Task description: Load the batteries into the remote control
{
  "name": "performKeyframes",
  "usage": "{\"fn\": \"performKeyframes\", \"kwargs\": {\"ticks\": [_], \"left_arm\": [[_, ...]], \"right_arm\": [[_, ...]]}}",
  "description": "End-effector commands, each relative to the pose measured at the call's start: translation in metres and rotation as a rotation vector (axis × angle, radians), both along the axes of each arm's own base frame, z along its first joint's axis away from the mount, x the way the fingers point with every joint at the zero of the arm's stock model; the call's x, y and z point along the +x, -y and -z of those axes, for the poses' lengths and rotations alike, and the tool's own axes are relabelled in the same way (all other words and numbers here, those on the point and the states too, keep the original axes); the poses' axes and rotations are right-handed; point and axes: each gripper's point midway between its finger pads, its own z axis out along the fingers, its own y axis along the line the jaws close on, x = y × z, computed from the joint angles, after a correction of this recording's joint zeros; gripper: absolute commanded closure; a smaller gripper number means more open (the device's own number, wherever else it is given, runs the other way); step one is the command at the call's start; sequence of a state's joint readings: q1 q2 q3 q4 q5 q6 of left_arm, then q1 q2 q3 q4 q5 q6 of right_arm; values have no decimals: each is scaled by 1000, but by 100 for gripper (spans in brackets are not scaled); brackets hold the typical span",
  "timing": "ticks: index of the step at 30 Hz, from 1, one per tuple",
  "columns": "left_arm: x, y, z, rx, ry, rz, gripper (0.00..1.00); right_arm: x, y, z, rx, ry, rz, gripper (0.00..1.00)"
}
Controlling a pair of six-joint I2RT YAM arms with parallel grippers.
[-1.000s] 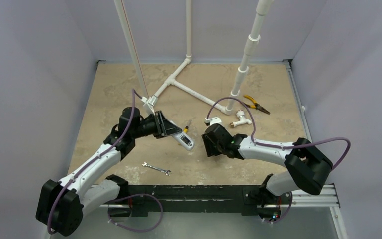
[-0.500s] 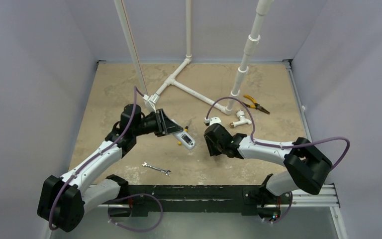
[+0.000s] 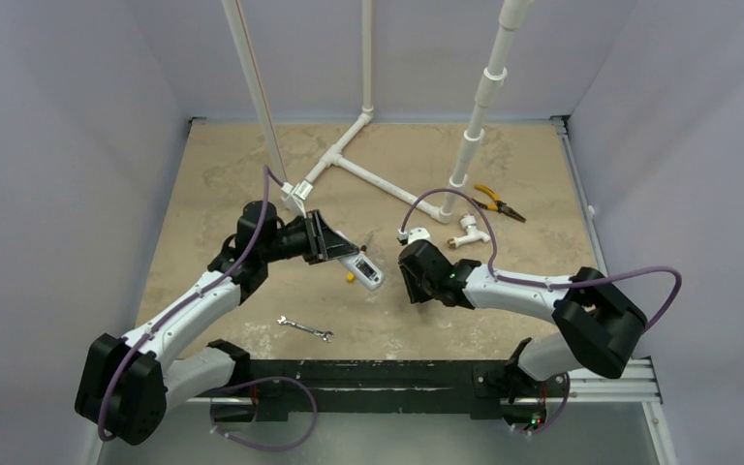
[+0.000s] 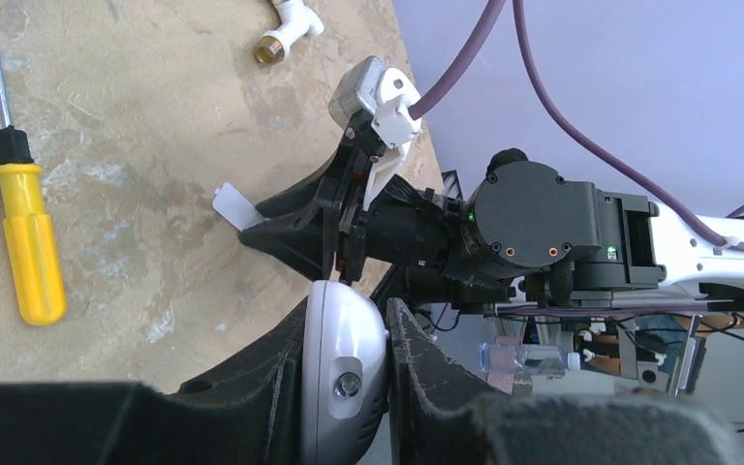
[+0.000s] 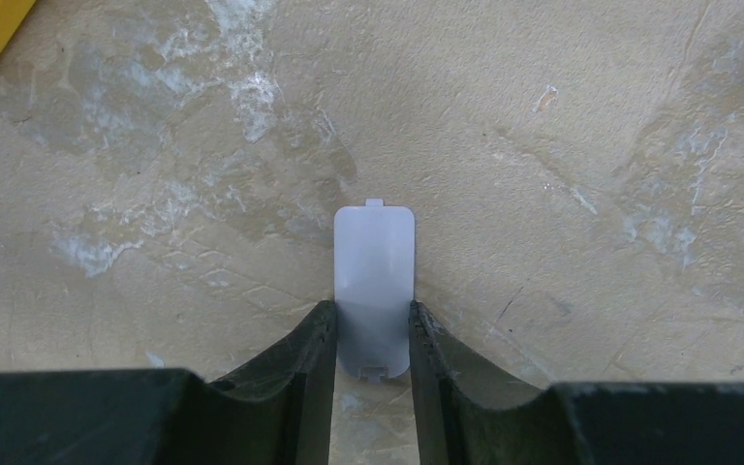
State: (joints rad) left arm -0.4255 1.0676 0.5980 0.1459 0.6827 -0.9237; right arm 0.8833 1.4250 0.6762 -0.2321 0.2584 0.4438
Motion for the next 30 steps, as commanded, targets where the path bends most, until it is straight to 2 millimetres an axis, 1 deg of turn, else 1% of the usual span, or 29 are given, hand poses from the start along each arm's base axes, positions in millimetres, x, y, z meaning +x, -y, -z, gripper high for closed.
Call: {"fn": "performKeyframes", "kwargs": {"ticks": [1,4,6,13,15,20,25,28,30], "left_arm": [[5,4,-28,-53,85,17,100],[6,4,-27,-53,81,14,100],[6,3,-26,-53,78,13,100],[6,3,-21,-67,59,0,100],[6,3,-20,-68,50,-5,100],[5,3,-22,-84,26,-18,100],[5,1,-16,-103,0,-44,100],[6,3,-12,-137,-27,-50,100],[6,6,-10,-164,-46,-44,100]], "right_arm": [[-17,3,7,-16,-77,-27,78],[-16,5,3,-19,-65,-23,82],[-13,6,-5,-16,-42,-20,84],[-7,9,-48,40,67,-45,87],[-7,8,-63,63,102,-78,87],[-11,4,-97,92,205,-241,86],[-11,0,-146,162,336,-332,92],[-14,-4,-176,205,395,-384,93],[-18,-8,-190,216,406,-429,93]]}}
